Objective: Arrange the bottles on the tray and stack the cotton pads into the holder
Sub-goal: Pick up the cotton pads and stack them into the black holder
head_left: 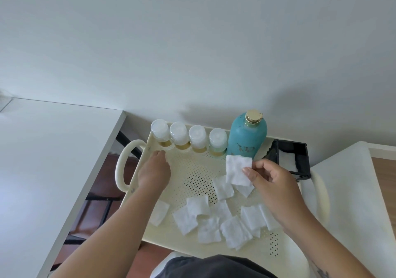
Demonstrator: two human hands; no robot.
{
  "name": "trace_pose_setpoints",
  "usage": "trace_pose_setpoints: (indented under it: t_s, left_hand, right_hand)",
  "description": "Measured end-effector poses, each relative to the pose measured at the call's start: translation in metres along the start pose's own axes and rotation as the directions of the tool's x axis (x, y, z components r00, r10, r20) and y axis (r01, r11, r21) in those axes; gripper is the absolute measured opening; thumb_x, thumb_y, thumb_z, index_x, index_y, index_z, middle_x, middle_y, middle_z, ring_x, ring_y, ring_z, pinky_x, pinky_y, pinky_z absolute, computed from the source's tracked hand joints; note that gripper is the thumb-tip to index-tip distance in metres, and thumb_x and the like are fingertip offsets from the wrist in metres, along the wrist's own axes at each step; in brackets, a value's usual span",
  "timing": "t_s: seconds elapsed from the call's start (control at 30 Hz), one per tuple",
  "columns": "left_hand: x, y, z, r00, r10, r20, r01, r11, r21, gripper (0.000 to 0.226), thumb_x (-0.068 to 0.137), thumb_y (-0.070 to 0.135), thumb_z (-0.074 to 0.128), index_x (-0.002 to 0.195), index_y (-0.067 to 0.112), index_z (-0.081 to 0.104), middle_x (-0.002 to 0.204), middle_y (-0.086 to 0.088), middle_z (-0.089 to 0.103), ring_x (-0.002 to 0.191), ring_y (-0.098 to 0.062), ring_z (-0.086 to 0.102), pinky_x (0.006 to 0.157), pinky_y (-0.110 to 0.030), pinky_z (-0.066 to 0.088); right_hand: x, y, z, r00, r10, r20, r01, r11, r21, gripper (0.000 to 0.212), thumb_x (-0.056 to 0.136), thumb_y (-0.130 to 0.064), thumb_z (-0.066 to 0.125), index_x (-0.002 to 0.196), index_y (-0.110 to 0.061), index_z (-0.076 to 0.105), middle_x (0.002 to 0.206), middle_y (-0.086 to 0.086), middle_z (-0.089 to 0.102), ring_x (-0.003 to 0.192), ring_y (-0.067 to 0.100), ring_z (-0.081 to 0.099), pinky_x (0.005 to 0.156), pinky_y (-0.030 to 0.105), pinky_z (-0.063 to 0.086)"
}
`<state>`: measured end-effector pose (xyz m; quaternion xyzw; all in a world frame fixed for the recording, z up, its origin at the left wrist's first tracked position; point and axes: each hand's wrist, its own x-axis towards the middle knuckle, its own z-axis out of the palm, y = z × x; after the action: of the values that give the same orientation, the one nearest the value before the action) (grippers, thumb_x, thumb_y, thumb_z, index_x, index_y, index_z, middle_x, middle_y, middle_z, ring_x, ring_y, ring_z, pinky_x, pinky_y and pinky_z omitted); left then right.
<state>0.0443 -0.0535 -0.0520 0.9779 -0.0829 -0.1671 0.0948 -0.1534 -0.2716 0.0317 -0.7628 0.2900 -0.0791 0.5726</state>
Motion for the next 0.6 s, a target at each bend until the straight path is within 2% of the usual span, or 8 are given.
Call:
trace_pose_setpoints:
  t_s: [0.1, 0.17, 0.27, 0.37, 0.5, 0.6]
  left_hand:
    - [0.004, -0.001, 0.002, 1.000, -0.011, 0.005, 0.011, 0.994, 0.107, 0.025, 0.093, 0.009, 0.045, 0.117, 0.014, 0.051, 0.119, -0.002, 0.054, 0.093, -0.024, 0.061, 0.067, -0.034, 0.045]
    - [0.003, -0.002, 0.002, 1.000, 0.011, 0.006, -0.012, 0.981, 0.195, 0.024, 0.091, 0.008, 0.051, 0.115, 0.012, 0.050, 0.113, -0.003, 0.053, 0.089, -0.023, 0.062, 0.066, -0.033, 0.046]
    - [0.003, -0.003, 0.003, 0.999, 0.039, 0.000, -0.038, 0.968, 0.248, 0.026, 0.091, 0.008, 0.053, 0.116, 0.011, 0.048, 0.113, -0.003, 0.053, 0.090, -0.022, 0.063, 0.068, -0.032, 0.049]
    - [0.004, -0.003, -0.001, 0.999, -0.037, 0.016, 0.035, 0.994, 0.101, 0.021, 0.092, 0.011, 0.046, 0.113, 0.013, 0.049, 0.105, -0.002, 0.055, 0.086, -0.023, 0.061, 0.063, -0.034, 0.044]
    - [-0.007, -0.001, -0.008, 0.999, -0.017, 0.035, 0.020, 0.995, -0.097, 0.007, 0.093, 0.025, 0.052, 0.095, 0.018, 0.053, 0.080, 0.002, 0.059, 0.066, -0.017, 0.059, 0.055, -0.032, 0.050]
    - [-0.023, 0.006, -0.008, 1.000, 0.022, 0.010, -0.019, 0.963, -0.269, 0.017, 0.091, 0.032, 0.061, 0.083, 0.018, 0.055, 0.070, 0.001, 0.057, 0.057, -0.017, 0.052, 0.053, -0.030, 0.043]
  right_hand:
    - [-0.002, -0.001, 0.000, 1.000, -0.003, 0.007, 0.003, 1.000, 0.008, 0.008, 0.087, -0.034, 0.066, 0.080, -0.031, 0.066, 0.073, -0.011, 0.066, 0.069, 0.004, 0.059, 0.060, 0.012, 0.045]
    - [-0.004, 0.000, -0.001, 1.000, -0.003, 0.012, 0.003, 1.000, 0.023, 0.007, 0.087, -0.034, 0.066, 0.080, -0.031, 0.065, 0.073, -0.010, 0.065, 0.069, 0.005, 0.059, 0.059, 0.009, 0.044]
    - [-0.005, 0.000, -0.002, 1.000, 0.011, 0.015, -0.011, 0.999, 0.033, 0.007, 0.087, -0.034, 0.066, 0.081, -0.032, 0.065, 0.074, -0.012, 0.066, 0.070, 0.003, 0.059, 0.061, 0.013, 0.045]
    - [-0.007, 0.000, -0.003, 1.000, 0.015, 0.011, -0.015, 1.000, 0.027, 0.007, 0.087, -0.035, 0.065, 0.082, -0.032, 0.066, 0.076, -0.011, 0.067, 0.072, 0.005, 0.061, 0.064, 0.018, 0.047]
    - [-0.012, 0.000, -0.013, 1.000, -0.002, -0.014, 0.003, 0.999, 0.045, 0.004, 0.087, -0.036, 0.065, 0.083, -0.035, 0.066, 0.078, -0.012, 0.070, 0.072, 0.003, 0.063, 0.062, 0.012, 0.048]
    - [-0.011, 0.005, -0.032, 0.991, -0.032, -0.129, 0.030, 0.999, -0.018, 0.005, 0.087, -0.036, 0.065, 0.083, -0.036, 0.066, 0.075, -0.016, 0.068, 0.067, -0.001, 0.061, 0.058, 0.008, 0.044]
